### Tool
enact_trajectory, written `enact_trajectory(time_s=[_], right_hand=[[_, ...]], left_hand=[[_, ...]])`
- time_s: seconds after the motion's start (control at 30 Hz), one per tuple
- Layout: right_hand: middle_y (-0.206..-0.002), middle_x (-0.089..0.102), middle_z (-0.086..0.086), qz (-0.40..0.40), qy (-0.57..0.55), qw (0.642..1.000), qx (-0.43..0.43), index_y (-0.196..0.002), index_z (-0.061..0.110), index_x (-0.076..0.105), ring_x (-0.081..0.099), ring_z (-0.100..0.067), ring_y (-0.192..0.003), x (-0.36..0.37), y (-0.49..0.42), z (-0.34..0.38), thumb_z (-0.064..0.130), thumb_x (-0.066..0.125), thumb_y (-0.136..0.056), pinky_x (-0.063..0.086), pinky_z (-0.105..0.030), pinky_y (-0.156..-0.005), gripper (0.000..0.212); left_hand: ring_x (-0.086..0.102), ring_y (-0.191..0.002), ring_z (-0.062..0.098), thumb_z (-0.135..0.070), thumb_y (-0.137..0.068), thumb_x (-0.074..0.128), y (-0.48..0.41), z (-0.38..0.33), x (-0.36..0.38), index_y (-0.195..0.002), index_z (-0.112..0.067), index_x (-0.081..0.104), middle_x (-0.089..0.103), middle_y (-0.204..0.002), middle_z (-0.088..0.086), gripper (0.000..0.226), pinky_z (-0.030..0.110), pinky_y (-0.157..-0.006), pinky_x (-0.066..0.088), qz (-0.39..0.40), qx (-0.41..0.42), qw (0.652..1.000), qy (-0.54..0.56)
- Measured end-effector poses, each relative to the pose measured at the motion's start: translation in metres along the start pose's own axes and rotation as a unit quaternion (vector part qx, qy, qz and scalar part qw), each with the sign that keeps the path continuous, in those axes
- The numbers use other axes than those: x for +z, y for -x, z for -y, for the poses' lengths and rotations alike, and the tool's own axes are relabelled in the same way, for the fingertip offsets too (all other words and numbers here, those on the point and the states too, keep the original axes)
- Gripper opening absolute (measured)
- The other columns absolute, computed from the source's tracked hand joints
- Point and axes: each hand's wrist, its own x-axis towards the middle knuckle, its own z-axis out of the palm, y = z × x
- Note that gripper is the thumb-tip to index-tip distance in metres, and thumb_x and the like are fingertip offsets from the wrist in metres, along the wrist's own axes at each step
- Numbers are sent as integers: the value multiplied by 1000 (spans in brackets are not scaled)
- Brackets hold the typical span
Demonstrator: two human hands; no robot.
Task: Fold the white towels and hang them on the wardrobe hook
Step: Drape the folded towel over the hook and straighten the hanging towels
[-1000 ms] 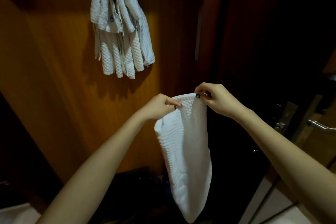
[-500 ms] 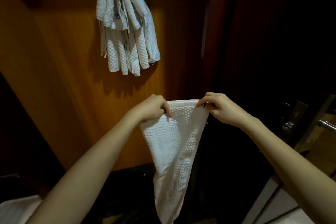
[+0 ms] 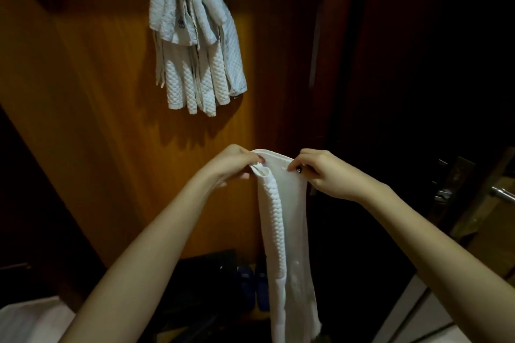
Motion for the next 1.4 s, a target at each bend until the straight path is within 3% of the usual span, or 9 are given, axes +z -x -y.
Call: enact_trajectory(time_s=[0.13,0.3,0.43,0.63,0.73,0.83,0.9,1.1,1.4], right_hand=[[-92,56,9,-51,-30,998,5,-108,14,69,54,1,-78,-6,11,8,20,51,-96,43,-15,-69,22],[-83,46,15,-142,-26,987,75,-98,17,64,49,-6,-74,7,12,26,73,55,-68,42,-25,-66,64],[-91,49,7,-205,16,973,100,-101,12,60,52,-11,-78,22,7,30,62,66,-74,38,-25,-65,57],[-81,54,-1,-266,8,961,70,-89,4,65,57,-20,-74,15,3,11,20,65,-90,39,-28,-64,16],[-79,53,0,-230,-16,972,36,-83,5,63,51,-13,-70,7,1,-3,17,64,-91,36,-22,-61,14],[-79,57,-2,-188,-54,980,41,-83,8,63,53,-14,-72,1,-4,-17,15,64,-91,39,-19,-65,11],[-77,59,-1,-164,-89,981,57,-82,10,63,56,-16,-74,1,-5,-25,13,65,-89,41,-23,-66,9],[-78,60,9,-124,-134,981,70,-81,18,59,53,5,-70,1,-6,-33,14,65,-90,42,-14,-63,11],[-89,59,7,-196,-225,954,39,-93,29,52,56,-8,-80,-30,-7,-30,10,67,-86,47,-21,-68,25]], left_hand=[[57,-51,7,1,-86,62,7,-1,18,-80,-2,72,65,-64,5,12,16,-47,46,-60,74,991,92],[65,-80,15,5,-86,60,8,-8,45,-108,3,67,69,-92,10,24,17,-60,52,-147,97,966,192],[64,-103,19,-1,-90,57,6,-10,56,-119,1,63,66,-113,12,30,29,-83,55,-194,106,957,185],[70,-90,17,-10,-98,44,6,-17,51,-107,4,67,68,-103,19,28,18,-67,56,-122,107,969,188],[69,-77,19,-28,-100,42,5,-12,38,-86,-11,68,69,-84,14,35,32,-67,56,-156,180,965,-106],[56,-77,22,-55,-96,31,2,-6,18,-103,-29,59,56,-88,-1,39,35,-65,46,-179,254,823,-476],[54,-79,16,-62,-91,34,-6,-2,8,-101,-29,58,53,-92,-6,42,34,-65,46,-130,272,794,-528],[46,-60,3,-29,-80,76,-16,3,6,-63,-17,54,53,-63,-10,30,24,-58,33,4,271,941,-201],[64,-88,7,-26,-81,74,-13,-39,12,-112,-33,60,68,-98,-5,35,14,-70,49,77,248,963,-76]])
